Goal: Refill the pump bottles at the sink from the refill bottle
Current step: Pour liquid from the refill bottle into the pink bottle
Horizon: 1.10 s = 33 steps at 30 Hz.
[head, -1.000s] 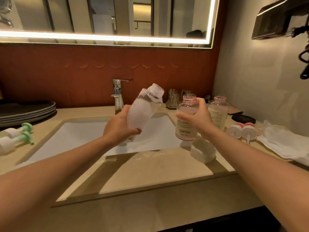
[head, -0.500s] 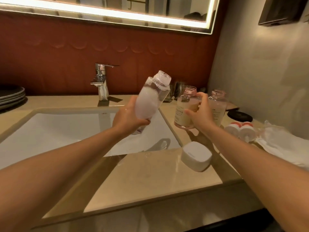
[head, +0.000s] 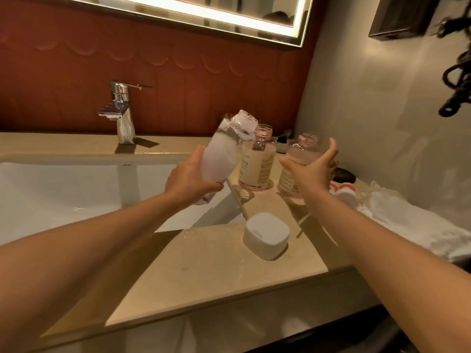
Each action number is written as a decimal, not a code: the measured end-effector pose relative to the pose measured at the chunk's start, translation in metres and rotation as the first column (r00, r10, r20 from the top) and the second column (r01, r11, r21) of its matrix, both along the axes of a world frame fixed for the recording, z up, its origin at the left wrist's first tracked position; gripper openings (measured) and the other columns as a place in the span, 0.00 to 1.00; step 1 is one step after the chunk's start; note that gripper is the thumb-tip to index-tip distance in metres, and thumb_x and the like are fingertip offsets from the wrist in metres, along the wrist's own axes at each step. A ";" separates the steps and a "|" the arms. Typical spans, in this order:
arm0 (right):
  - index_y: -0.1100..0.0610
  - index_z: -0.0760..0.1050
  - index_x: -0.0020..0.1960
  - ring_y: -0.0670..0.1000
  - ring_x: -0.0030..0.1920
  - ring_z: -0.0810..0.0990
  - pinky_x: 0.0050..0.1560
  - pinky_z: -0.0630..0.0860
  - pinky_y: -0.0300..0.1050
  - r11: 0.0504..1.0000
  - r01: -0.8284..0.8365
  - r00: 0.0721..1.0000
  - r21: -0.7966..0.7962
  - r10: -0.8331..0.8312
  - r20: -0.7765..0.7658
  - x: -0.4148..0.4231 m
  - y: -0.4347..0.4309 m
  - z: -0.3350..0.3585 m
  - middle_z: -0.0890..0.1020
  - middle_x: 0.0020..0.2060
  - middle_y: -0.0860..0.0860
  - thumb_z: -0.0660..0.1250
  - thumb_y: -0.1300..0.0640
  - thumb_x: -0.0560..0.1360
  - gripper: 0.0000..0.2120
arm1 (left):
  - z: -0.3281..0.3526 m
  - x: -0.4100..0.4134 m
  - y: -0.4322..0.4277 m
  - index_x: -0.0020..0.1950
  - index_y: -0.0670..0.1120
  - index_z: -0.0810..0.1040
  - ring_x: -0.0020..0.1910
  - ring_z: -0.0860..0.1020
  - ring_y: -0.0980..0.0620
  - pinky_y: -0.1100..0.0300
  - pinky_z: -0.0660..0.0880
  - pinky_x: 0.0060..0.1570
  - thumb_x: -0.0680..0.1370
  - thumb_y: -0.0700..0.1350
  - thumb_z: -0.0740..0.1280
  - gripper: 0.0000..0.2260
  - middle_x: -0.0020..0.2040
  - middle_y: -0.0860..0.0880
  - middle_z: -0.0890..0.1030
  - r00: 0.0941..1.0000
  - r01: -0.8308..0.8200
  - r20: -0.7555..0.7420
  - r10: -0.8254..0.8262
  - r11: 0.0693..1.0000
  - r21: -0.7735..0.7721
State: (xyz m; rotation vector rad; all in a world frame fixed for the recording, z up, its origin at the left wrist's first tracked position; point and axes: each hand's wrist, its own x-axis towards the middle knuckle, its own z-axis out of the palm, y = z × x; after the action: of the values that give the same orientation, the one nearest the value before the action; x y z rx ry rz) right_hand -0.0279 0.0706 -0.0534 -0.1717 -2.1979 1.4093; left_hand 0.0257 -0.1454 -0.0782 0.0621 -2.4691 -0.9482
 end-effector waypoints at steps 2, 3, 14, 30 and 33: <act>0.46 0.44 0.74 0.60 0.71 0.61 0.66 0.65 0.59 0.998 -0.031 0.999 -0.047 0.032 0.018 -0.005 -0.005 0.000 0.57 0.73 0.57 0.77 0.53 0.65 0.51 | -0.002 -0.001 -0.001 0.66 0.51 0.63 0.52 0.76 0.44 0.48 0.78 0.49 0.65 0.51 0.77 0.35 0.58 0.46 0.76 1.000 -0.005 0.011 0.006 1.000 -0.012; 0.45 0.44 0.75 0.59 0.71 0.61 0.65 0.66 0.58 0.998 -0.026 0.999 -0.062 0.028 0.019 -0.008 -0.008 0.000 0.58 0.73 0.58 0.77 0.55 0.66 0.51 | -0.003 -0.002 -0.002 0.67 0.51 0.63 0.52 0.76 0.44 0.48 0.78 0.48 0.65 0.50 0.77 0.35 0.58 0.46 0.76 1.000 -0.009 0.018 0.010 1.000 -0.016; 0.46 0.53 0.71 0.56 0.64 0.70 0.49 0.69 0.43 0.997 -0.042 0.999 -0.066 0.040 -0.031 -0.012 -0.005 -0.002 0.67 0.67 0.55 0.74 0.61 0.68 0.41 | -0.005 0.003 -0.018 0.68 0.51 0.62 0.50 0.73 0.48 0.55 0.73 0.44 0.67 0.50 0.76 0.35 0.59 0.46 0.74 0.998 -0.019 0.051 0.022 0.999 -0.048; 0.44 0.58 0.67 0.52 0.57 0.74 0.53 0.74 0.51 0.938 -0.343 0.918 -0.045 0.325 -0.227 0.134 -0.089 0.030 0.72 0.59 0.48 0.74 0.48 0.66 0.36 | 0.058 0.133 -0.085 0.65 0.50 0.65 0.44 0.71 0.48 0.55 0.68 0.38 0.67 0.48 0.76 0.31 0.53 0.46 0.76 0.993 -0.088 -0.093 0.073 0.981 -0.173; 0.47 0.58 0.68 0.49 0.57 0.71 0.52 0.70 0.46 0.890 -0.455 0.880 -0.026 0.445 -0.167 0.161 -0.116 0.020 0.70 0.61 0.48 0.74 0.50 0.68 0.34 | 0.060 0.159 -0.102 0.65 0.52 0.65 0.44 0.72 0.47 0.56 0.69 0.37 0.66 0.49 0.76 0.31 0.53 0.46 0.77 0.990 -0.128 -0.089 0.111 0.968 -0.215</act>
State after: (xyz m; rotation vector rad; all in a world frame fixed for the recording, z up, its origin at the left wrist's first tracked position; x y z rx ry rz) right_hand 0.1333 -0.0453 -0.0335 0.4475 -2.1430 1.6714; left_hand 0.1844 -0.2475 -0.0186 0.0970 -2.4532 -0.6113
